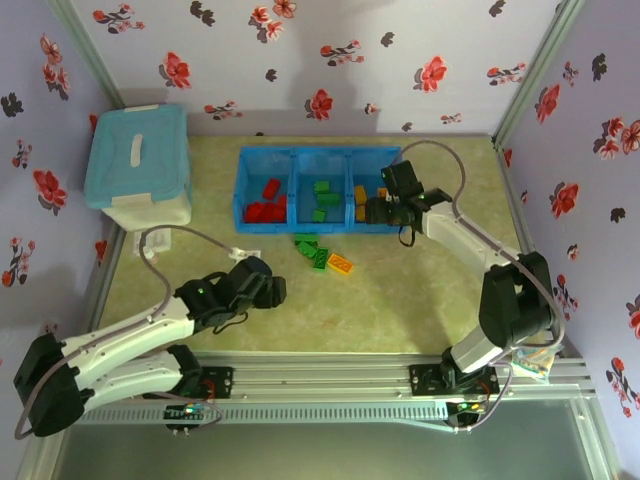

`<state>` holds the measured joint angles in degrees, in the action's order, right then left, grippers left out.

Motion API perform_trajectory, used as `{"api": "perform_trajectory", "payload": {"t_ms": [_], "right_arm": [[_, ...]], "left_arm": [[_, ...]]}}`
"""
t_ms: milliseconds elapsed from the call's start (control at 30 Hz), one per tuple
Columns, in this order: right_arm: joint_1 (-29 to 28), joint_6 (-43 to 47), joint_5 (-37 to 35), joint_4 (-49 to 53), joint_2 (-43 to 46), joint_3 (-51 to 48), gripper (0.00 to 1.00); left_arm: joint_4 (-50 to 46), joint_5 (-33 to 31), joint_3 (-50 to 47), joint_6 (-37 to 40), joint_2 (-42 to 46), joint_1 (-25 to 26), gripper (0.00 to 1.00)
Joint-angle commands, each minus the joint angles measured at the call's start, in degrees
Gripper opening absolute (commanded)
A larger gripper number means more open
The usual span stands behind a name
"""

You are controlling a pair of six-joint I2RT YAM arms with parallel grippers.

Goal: Sort the legos into containers by color
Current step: Pick up the lego from the center of the table.

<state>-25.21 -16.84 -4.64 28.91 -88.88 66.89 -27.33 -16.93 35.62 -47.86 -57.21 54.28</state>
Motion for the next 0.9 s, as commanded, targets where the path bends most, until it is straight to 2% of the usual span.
{"api": "perform_trajectory", "payload": {"t_ms": [0, 267, 533, 867], "right_arm": [[-2.43, -1.0, 4.16, -3.61, 2.49, -3.59, 0.73], [-8.49, 1.12, 7.41, -4.71, 1.45, -7.21, 0.72], [-12.17, 3.06, 8.77, -4.25, -4.78, -5.94, 0.7], [-16.46, 4.18, 6.49, -2.45, -12.48, -2.83, 0.65]], "left_arm": [[2.53, -0.37, 2.22, 1.0, -1.67, 0.48, 0.76], [3.16, -0.09, 2.72, 1.1, -3.0, 0.37, 0.76], [3.34, -0.12, 1.02, 0.02, -1.39, 0.38, 0.76], [2.9, -0.15, 0.08, -0.24, 0.6, 0.13, 0.76]]}}
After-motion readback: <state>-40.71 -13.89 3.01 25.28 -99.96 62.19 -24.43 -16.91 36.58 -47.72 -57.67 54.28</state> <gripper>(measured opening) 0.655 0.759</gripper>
